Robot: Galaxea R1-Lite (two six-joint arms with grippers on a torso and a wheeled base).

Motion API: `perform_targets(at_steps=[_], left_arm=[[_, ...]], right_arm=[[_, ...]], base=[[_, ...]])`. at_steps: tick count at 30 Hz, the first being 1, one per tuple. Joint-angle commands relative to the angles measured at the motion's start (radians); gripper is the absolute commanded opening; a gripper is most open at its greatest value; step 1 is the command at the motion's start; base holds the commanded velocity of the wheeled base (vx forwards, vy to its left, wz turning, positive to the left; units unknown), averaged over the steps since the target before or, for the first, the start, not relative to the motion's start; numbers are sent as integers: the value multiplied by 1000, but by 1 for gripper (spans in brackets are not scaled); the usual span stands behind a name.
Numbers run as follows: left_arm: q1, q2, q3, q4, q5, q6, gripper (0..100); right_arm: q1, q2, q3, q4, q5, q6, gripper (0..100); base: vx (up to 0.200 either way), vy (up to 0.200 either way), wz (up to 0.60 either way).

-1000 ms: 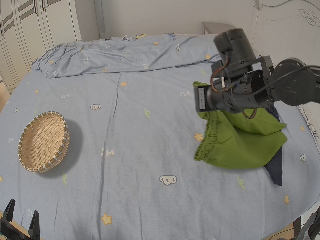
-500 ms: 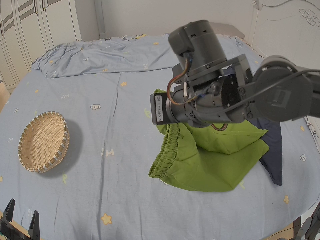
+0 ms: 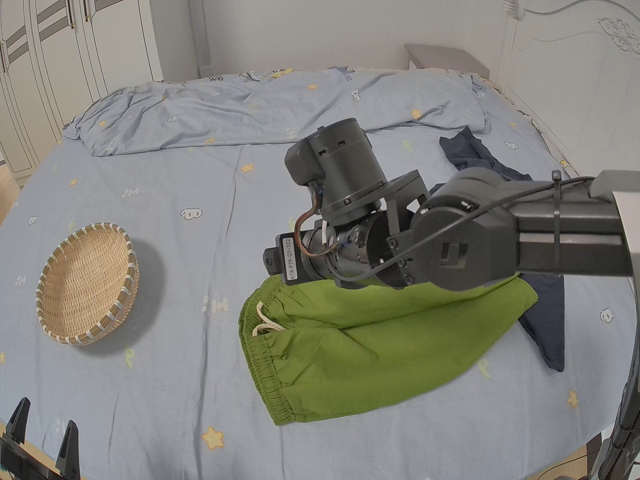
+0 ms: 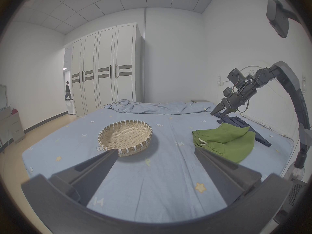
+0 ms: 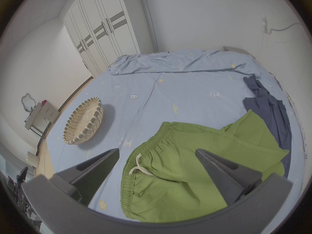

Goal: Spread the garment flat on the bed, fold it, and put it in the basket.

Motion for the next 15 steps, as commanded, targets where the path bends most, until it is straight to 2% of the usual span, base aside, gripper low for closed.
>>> perform_targets(at_steps=[1,3,7,9,11,12,14,15], left_arm=[[0,-16,18,1,0,0,100],[0,-16,18,1,0,0,100],[0,-16,18,1,0,0,100],[0,-16,18,1,0,0,100],[0,-16,18,1,-1,3,100],[0,-16,18,1,-1,4,100],[0,-16,18,1,-3,6,100],[0,-16,18,1,-3,6,100]], right_arm=[[-3,21,11,4,1,6,100],[-8,19,20,4,1,6,100],[-71,-77,112,3,4,14,100],[-71,-77,112,3,4,14,100],[-176,-222,265,-4,59,15,100],[-181,-229,273,-4,63,17,100],[-291,-344,406,-19,162,15,100],[-307,-361,428,-21,178,15,100]], base=[[0,0,0],[0,0,0],[0,0,0],[0,0,0],[0,0,0],[0,0,0],[0,0,0],[0,0,0]])
